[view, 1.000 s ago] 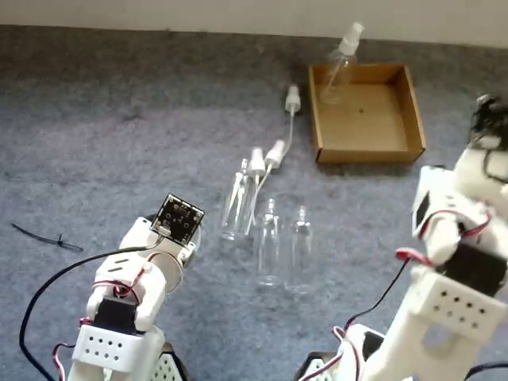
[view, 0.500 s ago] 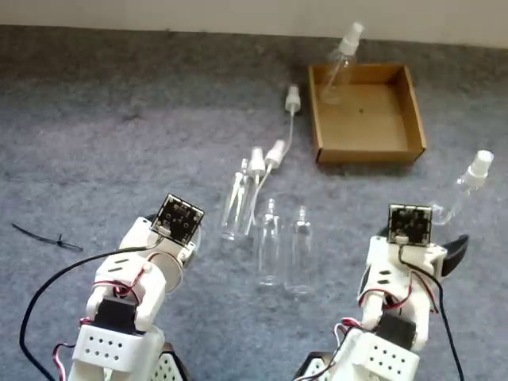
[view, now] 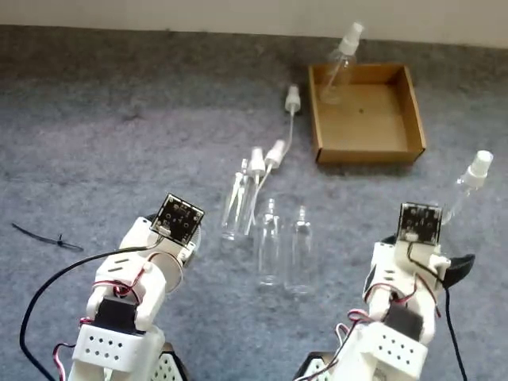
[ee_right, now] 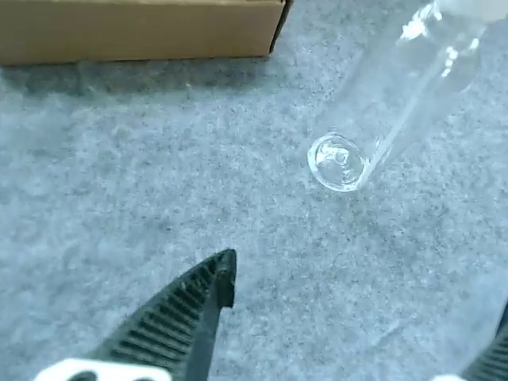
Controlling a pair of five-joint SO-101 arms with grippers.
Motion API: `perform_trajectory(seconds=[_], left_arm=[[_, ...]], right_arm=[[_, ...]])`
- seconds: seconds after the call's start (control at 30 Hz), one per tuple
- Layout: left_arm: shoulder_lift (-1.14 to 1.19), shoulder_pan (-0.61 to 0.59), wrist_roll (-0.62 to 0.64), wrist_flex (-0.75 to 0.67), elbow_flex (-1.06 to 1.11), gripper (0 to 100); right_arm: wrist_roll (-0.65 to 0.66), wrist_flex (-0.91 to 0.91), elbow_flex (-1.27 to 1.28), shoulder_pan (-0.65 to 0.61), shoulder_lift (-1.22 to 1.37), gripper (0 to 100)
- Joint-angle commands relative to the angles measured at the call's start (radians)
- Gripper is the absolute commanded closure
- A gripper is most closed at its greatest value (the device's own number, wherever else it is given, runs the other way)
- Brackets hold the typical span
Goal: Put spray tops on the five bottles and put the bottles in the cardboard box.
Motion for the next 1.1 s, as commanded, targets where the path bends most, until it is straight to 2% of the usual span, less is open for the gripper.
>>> perform_trajectory(seconds=[0.0, 0.2, 0.5, 0.9, 1.07], left_arm=[[-0.001, -0.016, -0.005, -0.018, -0.005, 82], [-0.001, -0.016, -0.005, -0.018, -0.005, 82], [0.001, -0.016, -0.005, -0.020, -0.005, 82], [0.001, -0.016, -0.005, -0.020, -0.005, 82], [0.001, -0.016, -0.005, -0.020, -0.005, 82]], right_arm=[[-0.009, -0.042, -0.214, 0.041, 0.311, 54.4], [-0.008, -0.495, -0.300, 0.091, 0.700, 54.1], [-0.009, -0.990, -0.300, 0.085, 1.006, 54.1], [-0.011, -1.331, -0.305, 0.068, 1.293, 54.3], [-0.101, -1.376, -0.326, 0.071, 1.405, 54.4]])
